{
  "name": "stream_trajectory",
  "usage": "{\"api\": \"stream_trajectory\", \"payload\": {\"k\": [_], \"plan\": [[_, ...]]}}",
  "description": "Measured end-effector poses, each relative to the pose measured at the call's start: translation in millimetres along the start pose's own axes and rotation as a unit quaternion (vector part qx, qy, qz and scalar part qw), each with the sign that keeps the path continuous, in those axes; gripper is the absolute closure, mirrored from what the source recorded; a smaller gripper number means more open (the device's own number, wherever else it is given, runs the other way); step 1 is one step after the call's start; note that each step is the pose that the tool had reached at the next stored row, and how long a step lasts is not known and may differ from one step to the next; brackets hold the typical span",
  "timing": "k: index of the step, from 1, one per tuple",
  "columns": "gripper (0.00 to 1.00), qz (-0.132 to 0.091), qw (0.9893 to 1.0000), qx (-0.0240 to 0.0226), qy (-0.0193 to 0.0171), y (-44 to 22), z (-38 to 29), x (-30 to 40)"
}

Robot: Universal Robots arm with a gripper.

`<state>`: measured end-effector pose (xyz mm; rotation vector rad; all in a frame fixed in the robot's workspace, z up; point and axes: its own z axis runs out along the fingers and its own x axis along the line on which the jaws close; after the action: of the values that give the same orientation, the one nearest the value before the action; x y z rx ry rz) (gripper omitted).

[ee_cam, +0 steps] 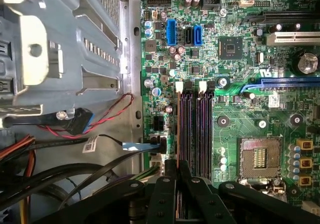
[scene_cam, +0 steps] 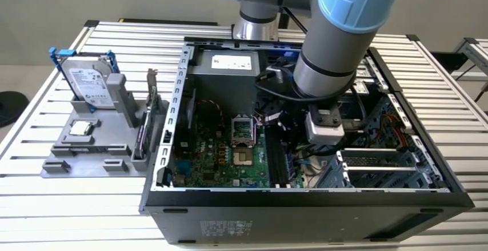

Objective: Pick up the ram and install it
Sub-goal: 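Insert the ram into the slot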

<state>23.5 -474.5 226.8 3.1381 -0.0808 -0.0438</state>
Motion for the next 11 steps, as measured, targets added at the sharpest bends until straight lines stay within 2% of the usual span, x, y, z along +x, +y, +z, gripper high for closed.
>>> {"api": "stream_trajectory", "payload": {"k": [5,11], "plan": [[1.00,0.000,1.0000,0.0000,0.0000,0.1,3.7,-1.5],[1.00,0.000,1.0000,0.0000,0.0000,0.1,3.8,-2.4]]}}
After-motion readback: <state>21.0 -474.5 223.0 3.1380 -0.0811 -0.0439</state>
